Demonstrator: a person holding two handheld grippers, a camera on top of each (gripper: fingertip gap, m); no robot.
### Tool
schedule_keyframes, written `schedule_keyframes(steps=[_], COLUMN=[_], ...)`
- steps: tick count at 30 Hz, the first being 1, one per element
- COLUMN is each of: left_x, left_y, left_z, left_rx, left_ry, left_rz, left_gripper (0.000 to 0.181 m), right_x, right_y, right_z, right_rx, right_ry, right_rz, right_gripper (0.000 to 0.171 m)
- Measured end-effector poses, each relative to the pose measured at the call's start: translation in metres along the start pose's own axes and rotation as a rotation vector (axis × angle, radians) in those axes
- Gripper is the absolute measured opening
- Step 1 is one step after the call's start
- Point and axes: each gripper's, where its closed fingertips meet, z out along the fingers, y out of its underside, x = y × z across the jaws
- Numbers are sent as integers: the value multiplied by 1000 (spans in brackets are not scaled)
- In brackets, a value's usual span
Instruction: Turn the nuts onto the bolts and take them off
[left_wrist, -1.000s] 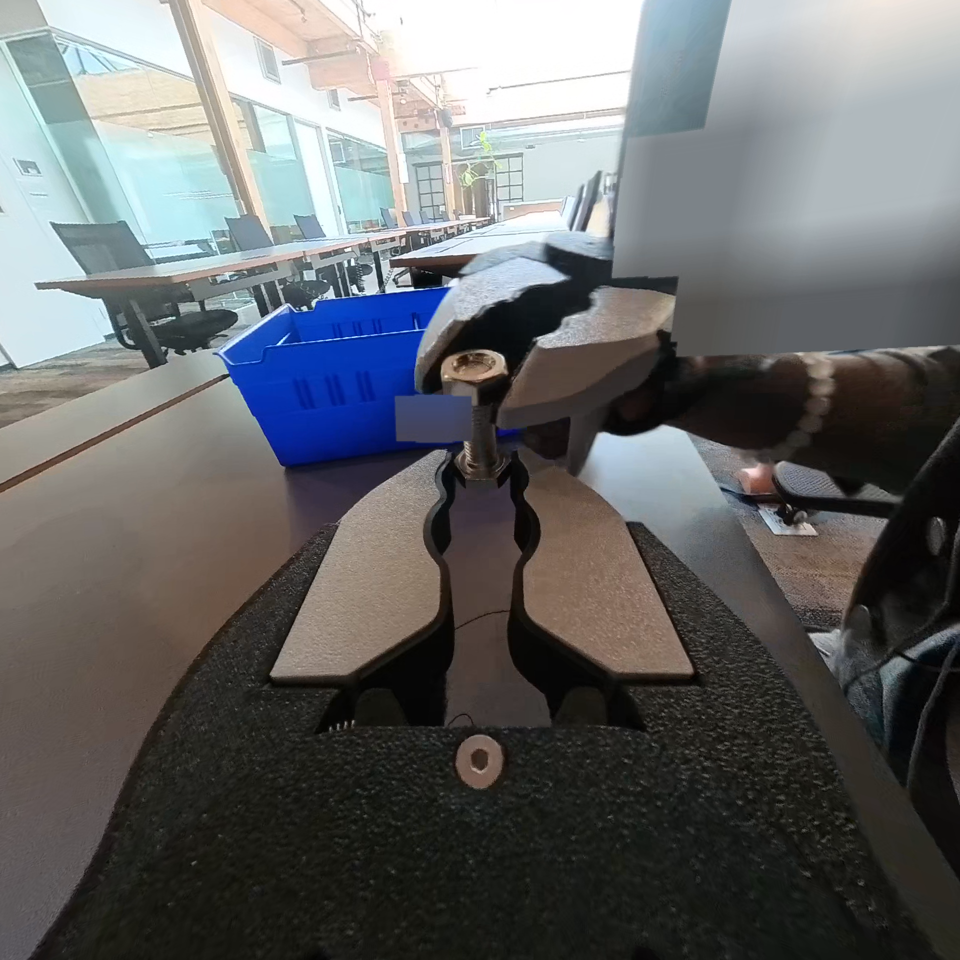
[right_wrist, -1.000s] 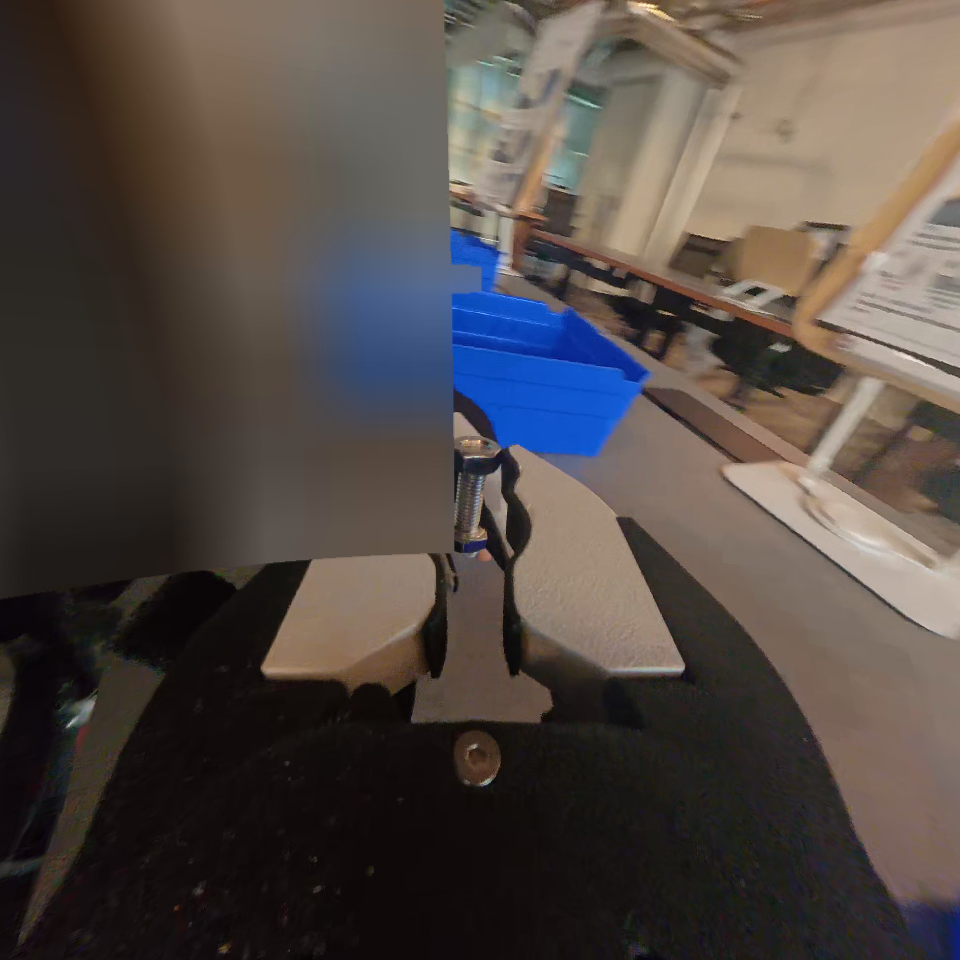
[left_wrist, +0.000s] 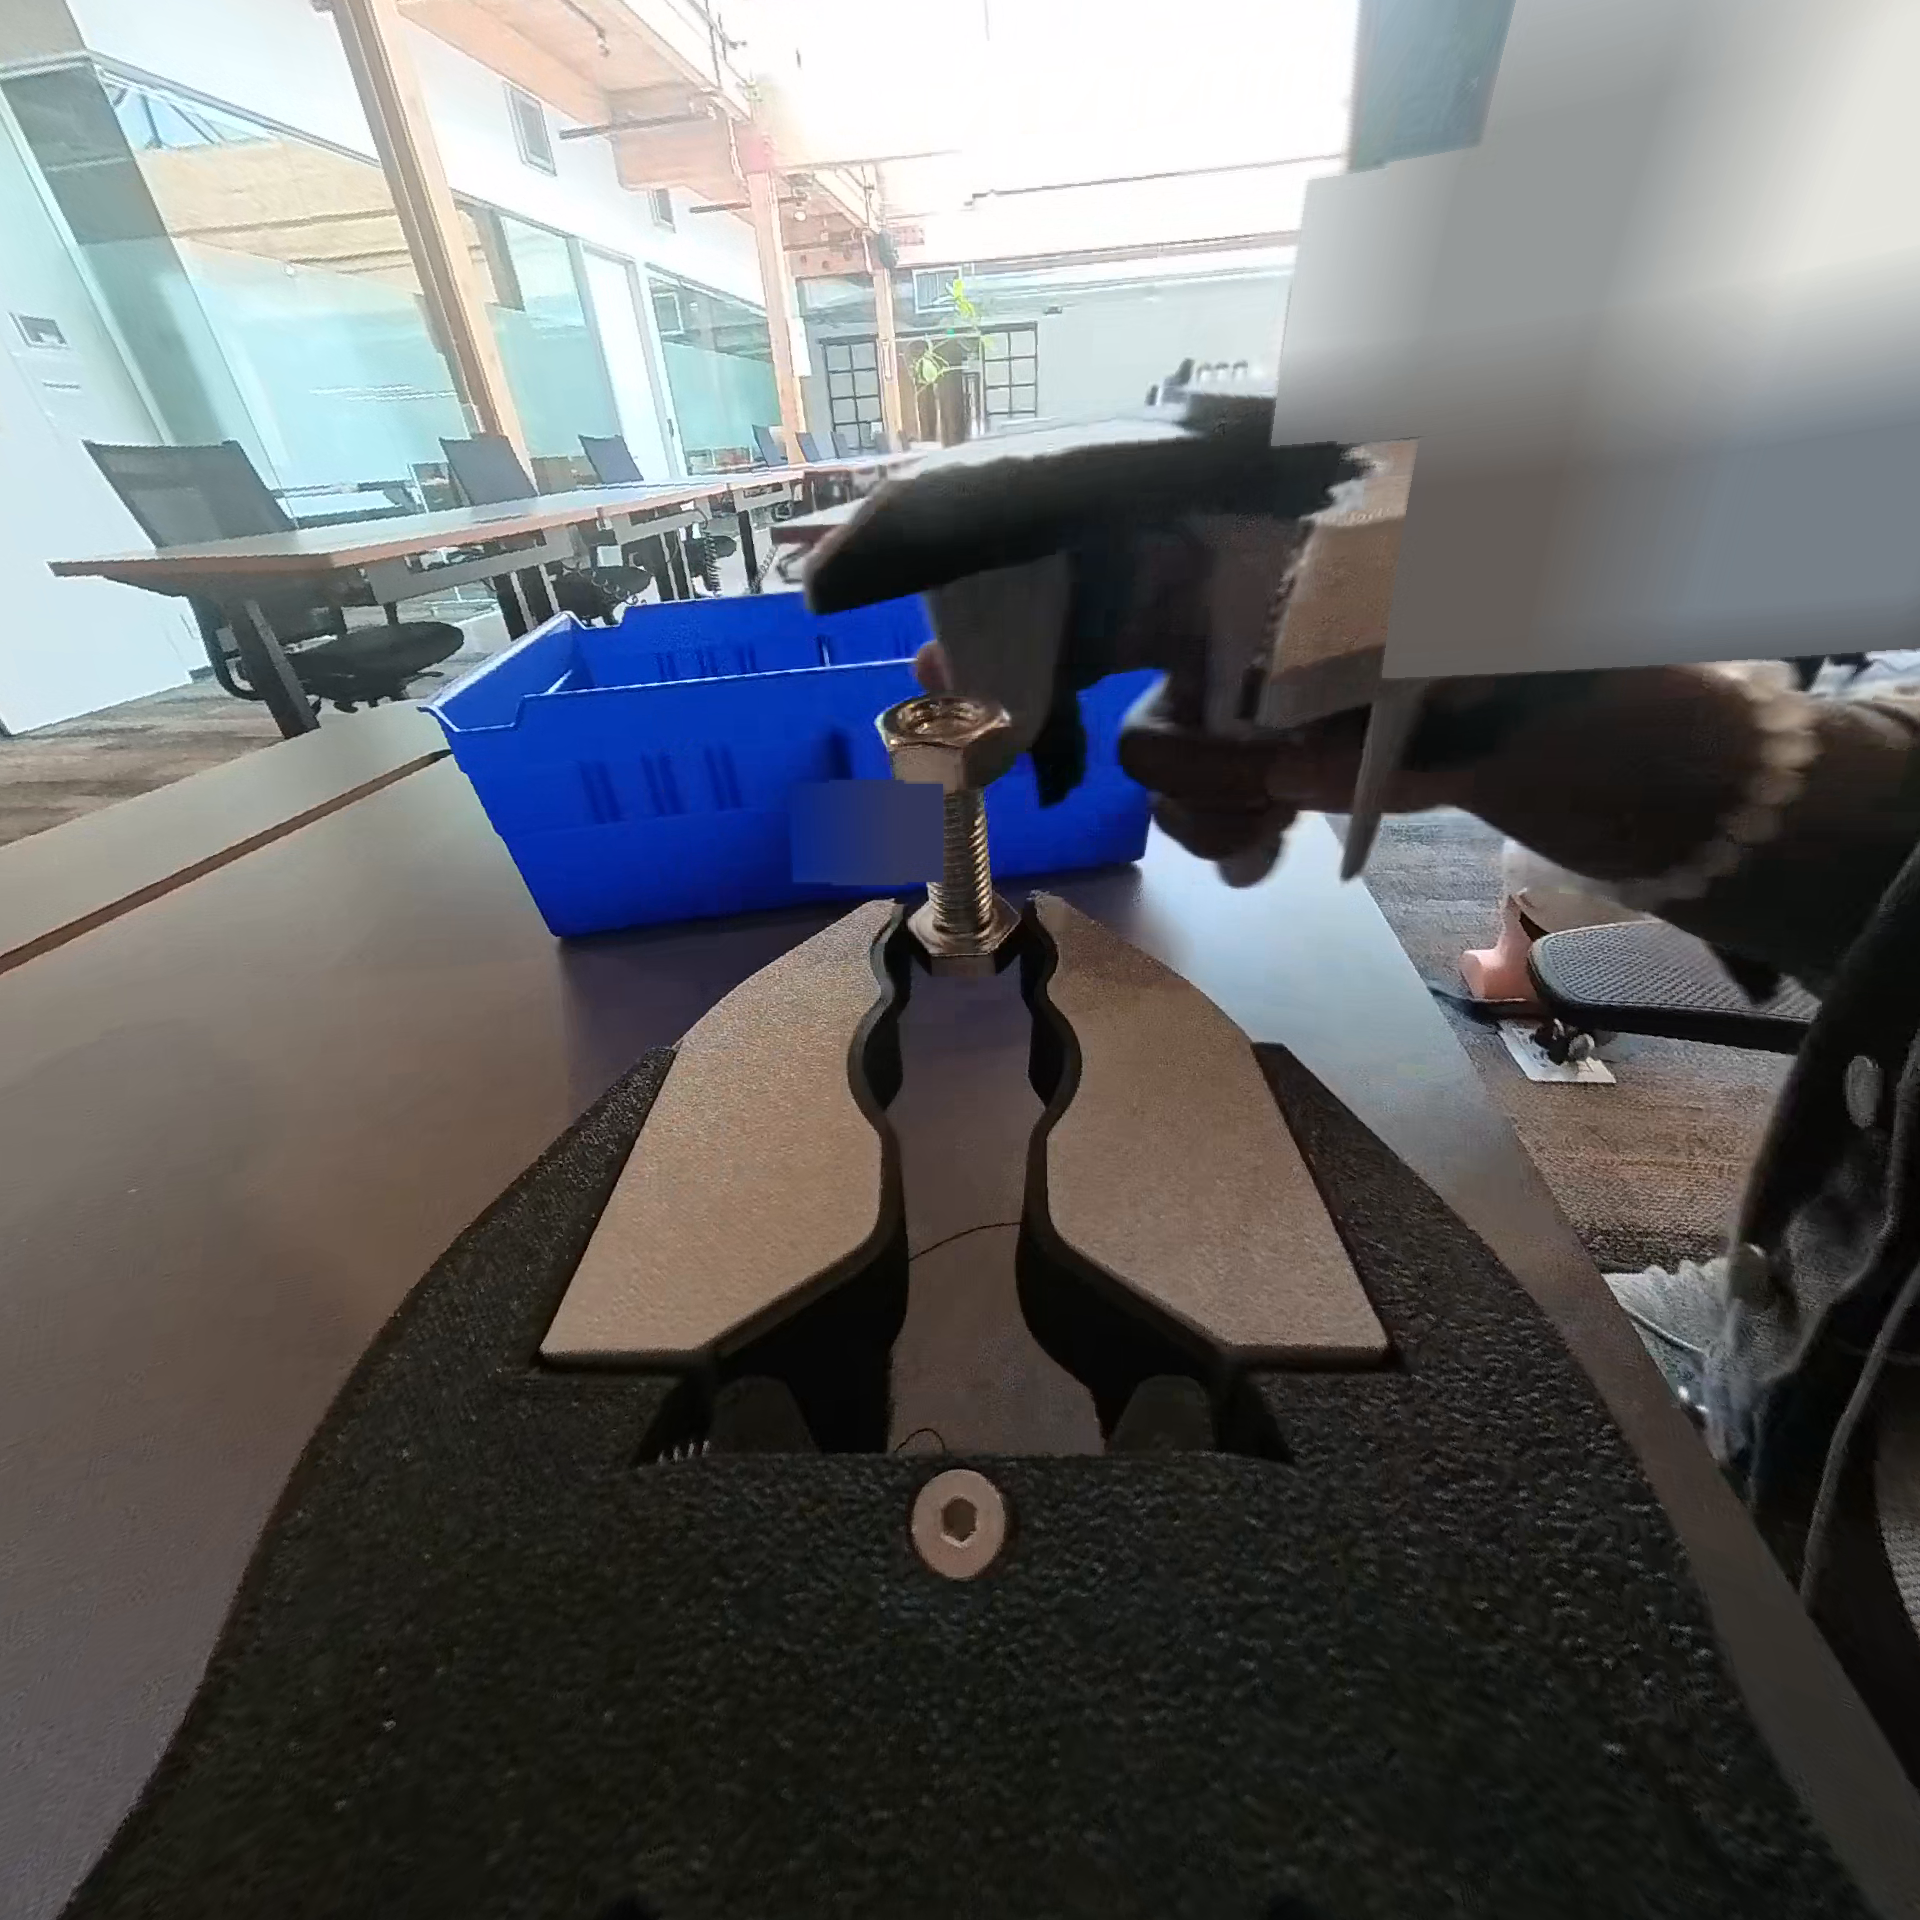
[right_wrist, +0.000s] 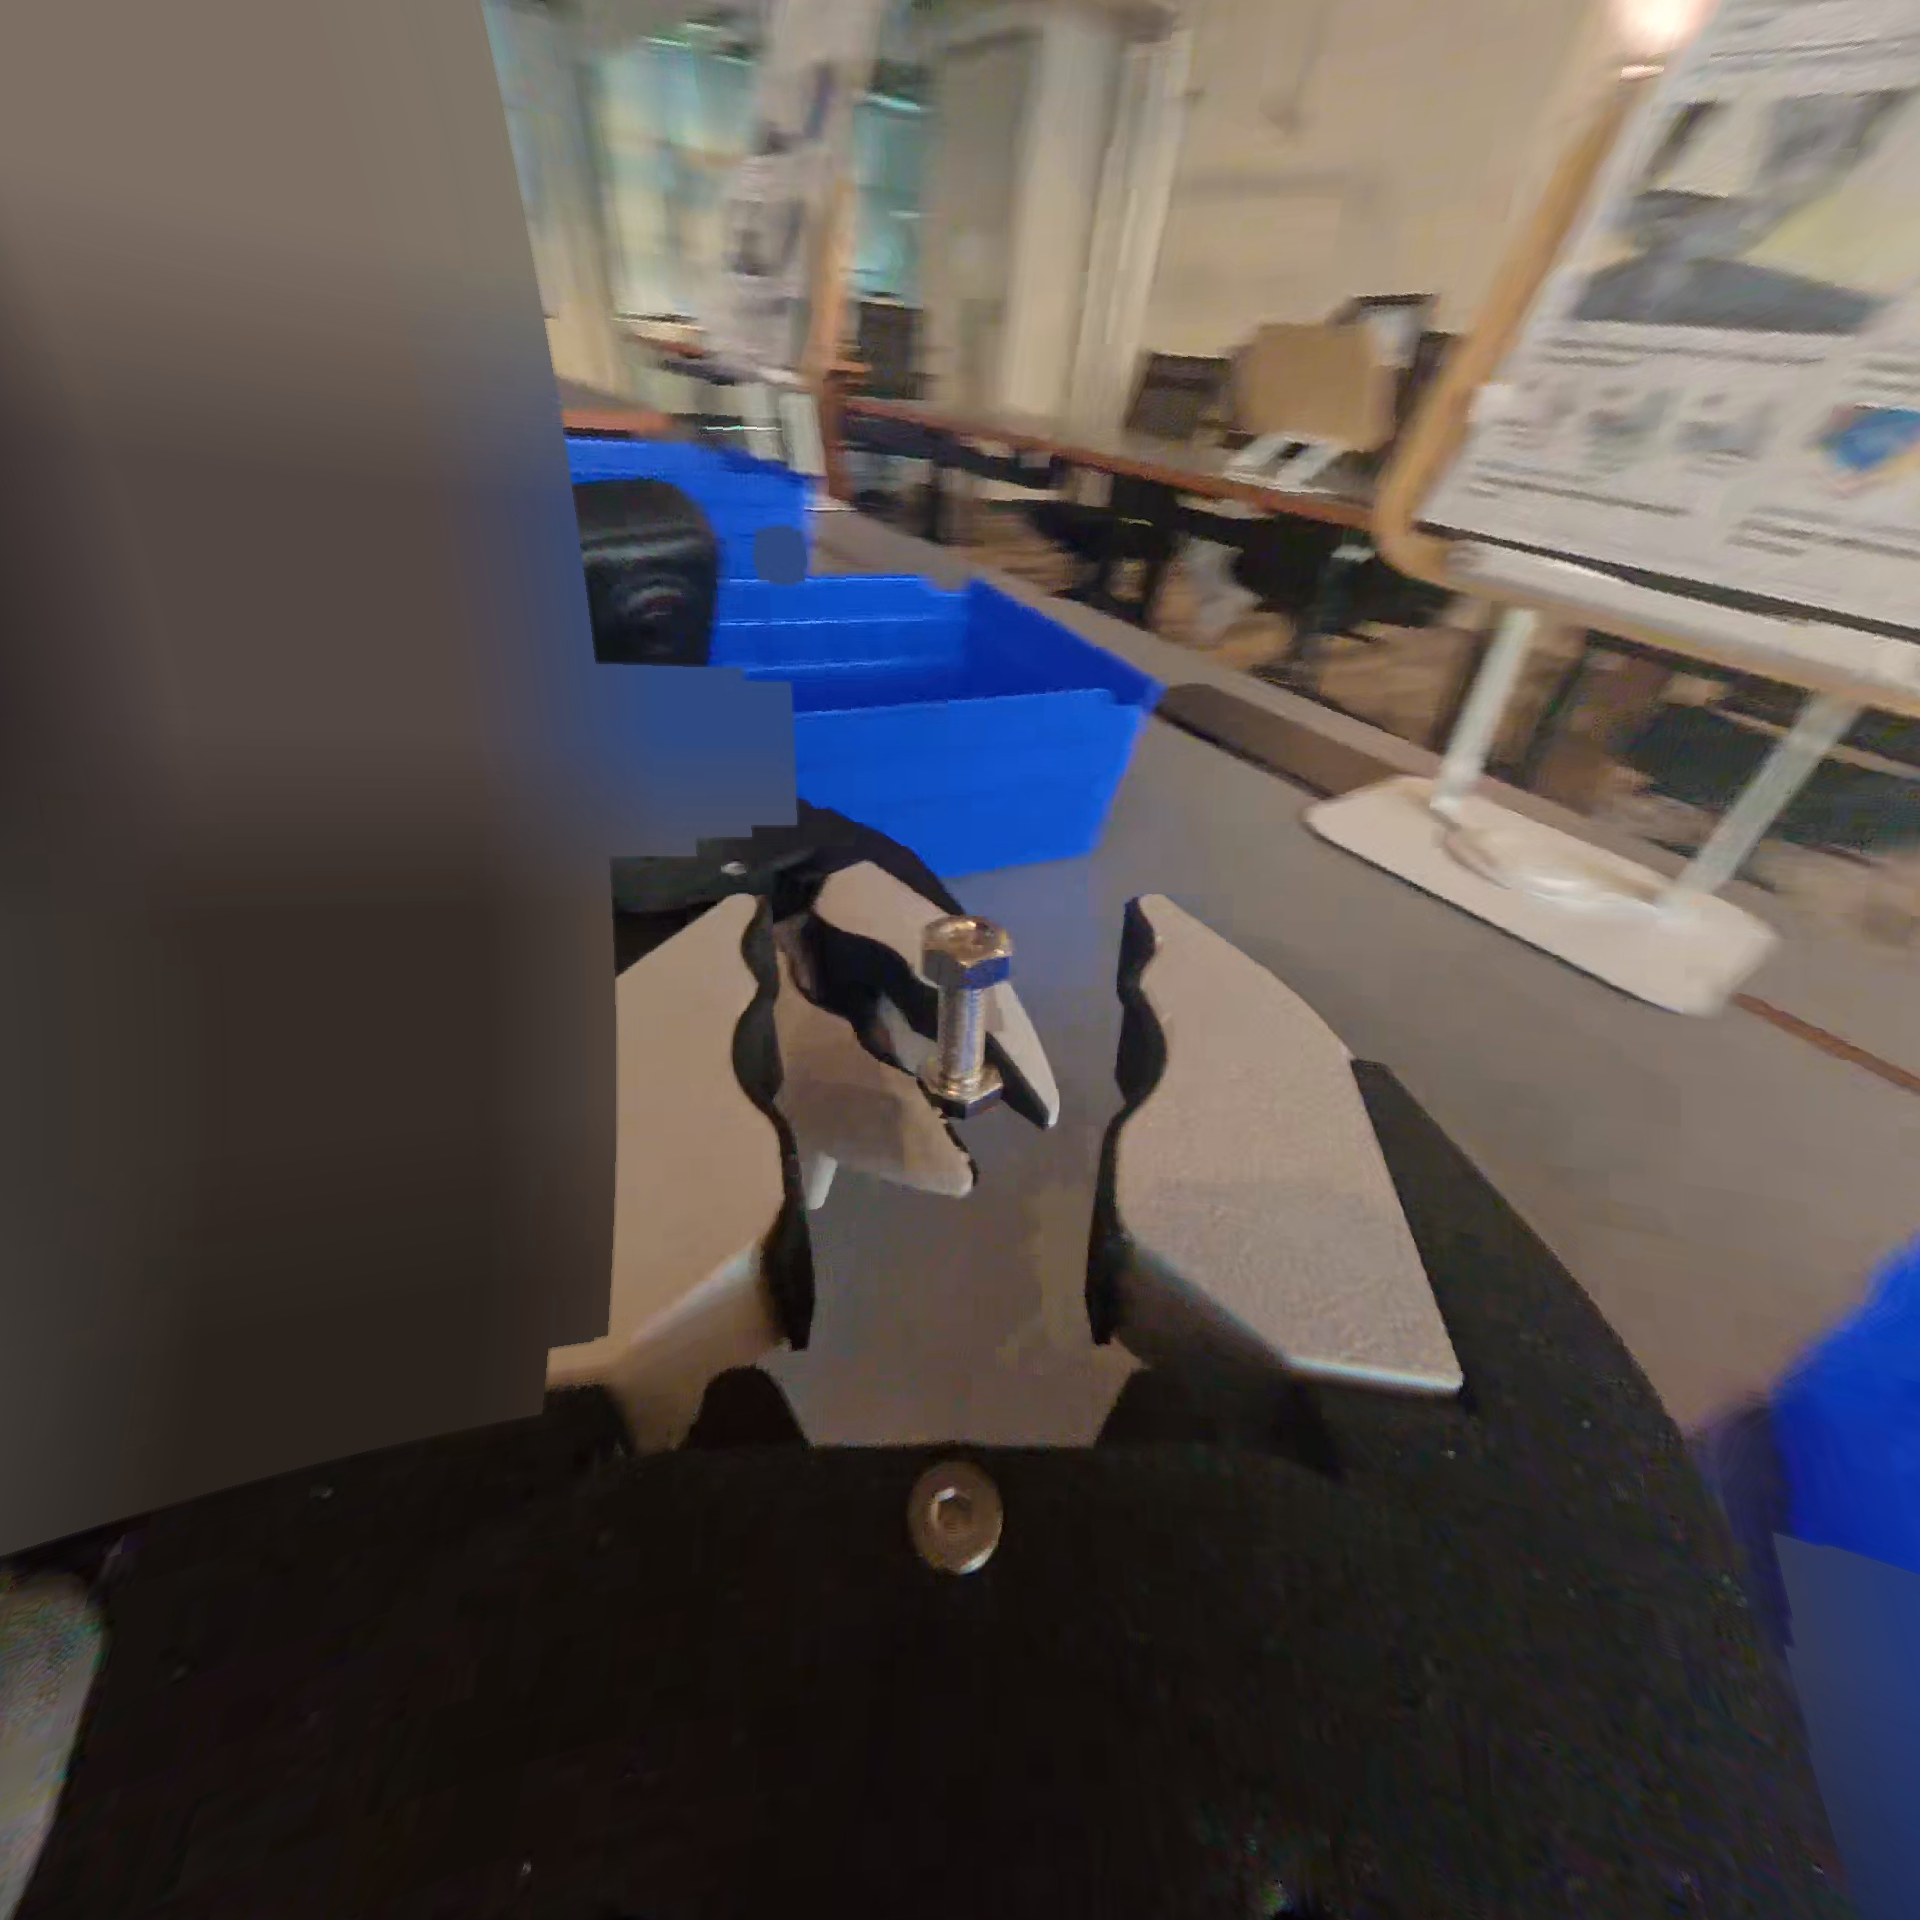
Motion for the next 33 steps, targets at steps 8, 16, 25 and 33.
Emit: schedule_keyframes(steps=[8,16,25,33], left_x=[1,2,5,6], left_y=[1,1,1,3], left_z=[-1,0,-1,2], left_rx=[-7,-10,-10,-25], left_ry=[-7,-6,12,31], left_rz=[16,17,18,36], left_gripper=[20,19,20,20], right_x=[3,8,-2,-12], right_y=[18,15,16,18], right_z=[6,3,6,0], right_rx=[-13,-16,16,88], right_ry=[427,462,106,-543], right_rz=[-10,-54,-178,-166], right_gripper=[46,19,19,19])
